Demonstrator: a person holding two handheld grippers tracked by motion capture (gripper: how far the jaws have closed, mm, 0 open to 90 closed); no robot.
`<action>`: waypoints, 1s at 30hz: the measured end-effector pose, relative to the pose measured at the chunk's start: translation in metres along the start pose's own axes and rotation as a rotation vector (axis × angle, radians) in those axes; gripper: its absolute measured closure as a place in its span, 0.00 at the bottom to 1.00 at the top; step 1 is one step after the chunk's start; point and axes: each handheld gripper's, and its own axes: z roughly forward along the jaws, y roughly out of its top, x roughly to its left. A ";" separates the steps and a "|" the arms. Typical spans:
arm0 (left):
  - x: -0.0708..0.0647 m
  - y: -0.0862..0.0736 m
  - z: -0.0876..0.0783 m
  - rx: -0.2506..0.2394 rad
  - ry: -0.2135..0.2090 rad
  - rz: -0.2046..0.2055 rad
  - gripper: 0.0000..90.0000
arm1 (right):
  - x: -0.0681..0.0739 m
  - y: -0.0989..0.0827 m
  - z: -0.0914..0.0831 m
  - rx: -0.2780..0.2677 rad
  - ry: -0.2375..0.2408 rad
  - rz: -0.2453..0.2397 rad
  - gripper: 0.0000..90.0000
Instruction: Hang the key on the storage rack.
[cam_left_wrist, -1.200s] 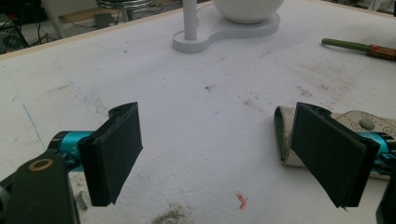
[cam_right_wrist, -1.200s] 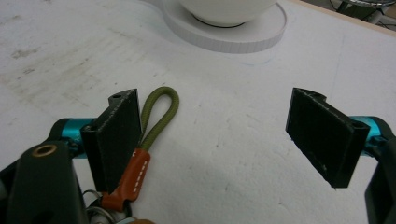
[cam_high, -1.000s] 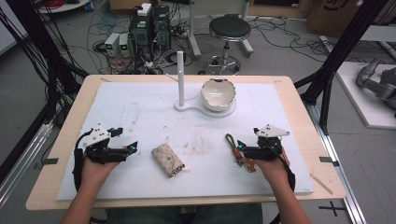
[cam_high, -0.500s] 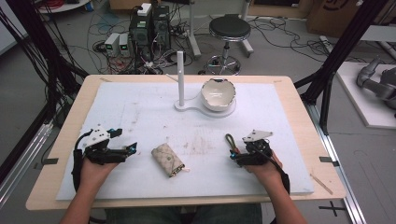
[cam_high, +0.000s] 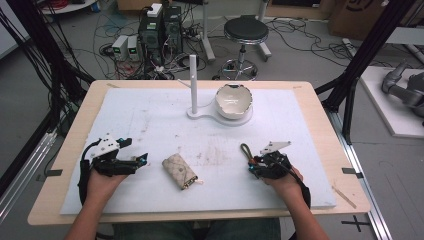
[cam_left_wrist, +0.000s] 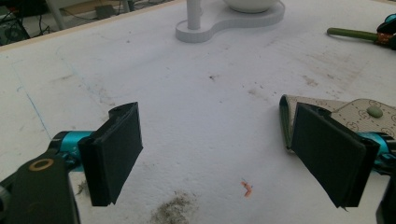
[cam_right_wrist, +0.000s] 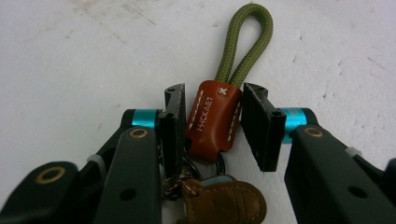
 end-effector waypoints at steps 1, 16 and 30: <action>0.000 0.000 0.000 -0.002 0.001 -0.002 0.19 | -0.001 0.000 0.000 -0.004 0.000 0.002 0.71; -0.005 0.001 0.003 0.007 -0.011 0.018 0.19 | -0.001 0.004 -0.001 0.023 -0.003 0.010 0.85; 0.000 -0.001 -0.002 -0.003 0.014 0.004 0.19 | -0.003 0.014 -0.019 -0.118 0.035 0.026 0.84</action>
